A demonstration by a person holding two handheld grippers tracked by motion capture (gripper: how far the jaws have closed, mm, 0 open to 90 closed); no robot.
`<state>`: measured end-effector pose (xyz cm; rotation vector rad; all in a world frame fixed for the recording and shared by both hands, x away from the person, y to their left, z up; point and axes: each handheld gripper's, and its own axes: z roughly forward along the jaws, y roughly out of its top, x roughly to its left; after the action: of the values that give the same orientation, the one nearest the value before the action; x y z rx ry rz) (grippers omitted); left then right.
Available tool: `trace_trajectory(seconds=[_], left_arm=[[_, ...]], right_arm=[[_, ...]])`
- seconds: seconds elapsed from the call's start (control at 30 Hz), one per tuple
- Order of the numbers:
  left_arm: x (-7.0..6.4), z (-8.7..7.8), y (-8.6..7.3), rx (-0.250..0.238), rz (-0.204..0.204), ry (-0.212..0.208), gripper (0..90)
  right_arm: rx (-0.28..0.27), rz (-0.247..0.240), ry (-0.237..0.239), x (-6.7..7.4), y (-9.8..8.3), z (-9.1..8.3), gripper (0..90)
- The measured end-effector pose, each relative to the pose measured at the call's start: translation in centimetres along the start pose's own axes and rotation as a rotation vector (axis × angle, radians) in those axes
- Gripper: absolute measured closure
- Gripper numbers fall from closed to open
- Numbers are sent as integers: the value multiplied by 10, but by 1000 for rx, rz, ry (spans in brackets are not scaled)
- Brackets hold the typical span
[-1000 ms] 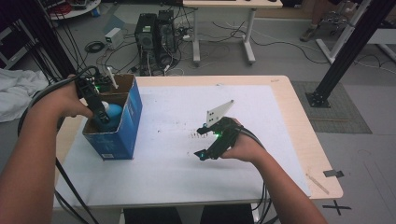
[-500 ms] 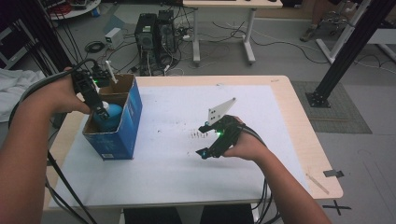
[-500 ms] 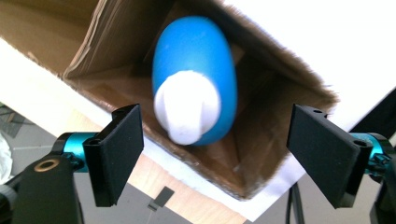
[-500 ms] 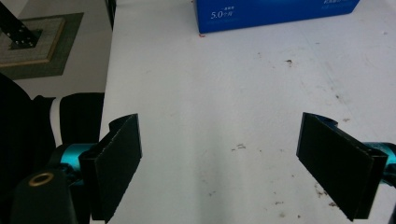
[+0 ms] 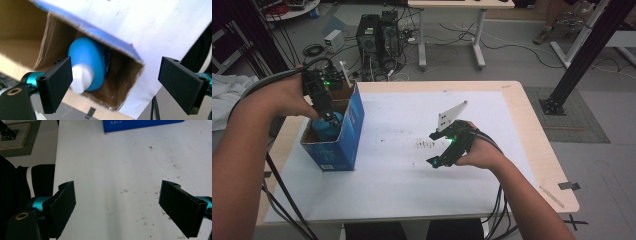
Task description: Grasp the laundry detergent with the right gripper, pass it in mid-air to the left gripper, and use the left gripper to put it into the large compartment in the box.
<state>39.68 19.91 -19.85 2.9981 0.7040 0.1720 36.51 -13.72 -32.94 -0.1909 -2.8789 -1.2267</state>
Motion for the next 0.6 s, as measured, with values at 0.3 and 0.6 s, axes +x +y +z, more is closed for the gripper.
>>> trace_trajectory(seconds=[0.3, 0.6], left_arm=[[-26, 7, 41, 17, 133, -14, 95], [-38, 31, 66, 39, 198, -84, 59]], right_arm=[[78, 8, -16, -6, 7, -17, 134], [210, 8, -32, -16, 13, -24, 134]])
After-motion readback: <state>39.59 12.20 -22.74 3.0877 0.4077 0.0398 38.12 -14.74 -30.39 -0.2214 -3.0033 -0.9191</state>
